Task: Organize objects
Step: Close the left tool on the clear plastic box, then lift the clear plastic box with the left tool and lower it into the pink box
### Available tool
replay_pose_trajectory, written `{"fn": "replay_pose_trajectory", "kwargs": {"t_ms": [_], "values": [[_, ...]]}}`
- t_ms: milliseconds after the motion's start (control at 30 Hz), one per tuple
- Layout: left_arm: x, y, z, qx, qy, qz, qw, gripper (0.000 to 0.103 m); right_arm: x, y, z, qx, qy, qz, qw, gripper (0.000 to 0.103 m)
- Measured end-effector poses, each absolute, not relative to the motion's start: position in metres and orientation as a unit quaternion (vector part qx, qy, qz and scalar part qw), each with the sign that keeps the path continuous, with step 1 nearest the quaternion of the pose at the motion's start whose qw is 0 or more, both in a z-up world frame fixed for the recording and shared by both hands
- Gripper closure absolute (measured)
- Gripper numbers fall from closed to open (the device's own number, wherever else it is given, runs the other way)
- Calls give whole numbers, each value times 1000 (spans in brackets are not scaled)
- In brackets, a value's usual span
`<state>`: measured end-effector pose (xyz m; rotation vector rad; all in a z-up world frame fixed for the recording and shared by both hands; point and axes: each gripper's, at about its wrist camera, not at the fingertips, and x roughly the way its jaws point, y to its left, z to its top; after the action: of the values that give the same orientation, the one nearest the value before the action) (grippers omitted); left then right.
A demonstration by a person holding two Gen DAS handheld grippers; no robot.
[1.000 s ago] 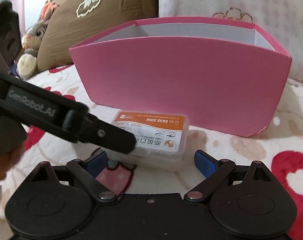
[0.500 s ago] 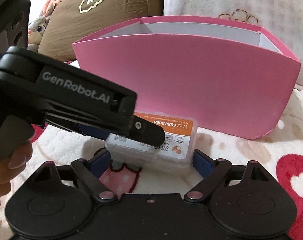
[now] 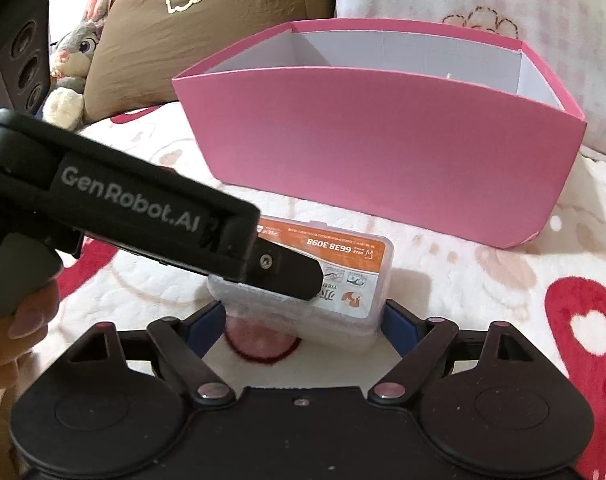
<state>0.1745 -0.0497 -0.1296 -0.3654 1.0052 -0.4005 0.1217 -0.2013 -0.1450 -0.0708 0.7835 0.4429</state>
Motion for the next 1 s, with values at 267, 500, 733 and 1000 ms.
{"fn": "replay_pose_trajectory", "kwargs": {"t_ms": [267,500,733,1000], "values": [[158,-39,-102,-165,468,-204,844,41,113,-197,-116,-30,378,212,901,25],[143,-34,-76,-148,470,-213,844,41,103,-185,-89,-47,369,209,905,33],[126,-33,-43,-123,471,-226,844,41,77,-183,-61,-55,366,205,906,33],[107,-30,-6,-114,448,-248,851,41,53,-186,-19,-77,355,203,909,33]]}}
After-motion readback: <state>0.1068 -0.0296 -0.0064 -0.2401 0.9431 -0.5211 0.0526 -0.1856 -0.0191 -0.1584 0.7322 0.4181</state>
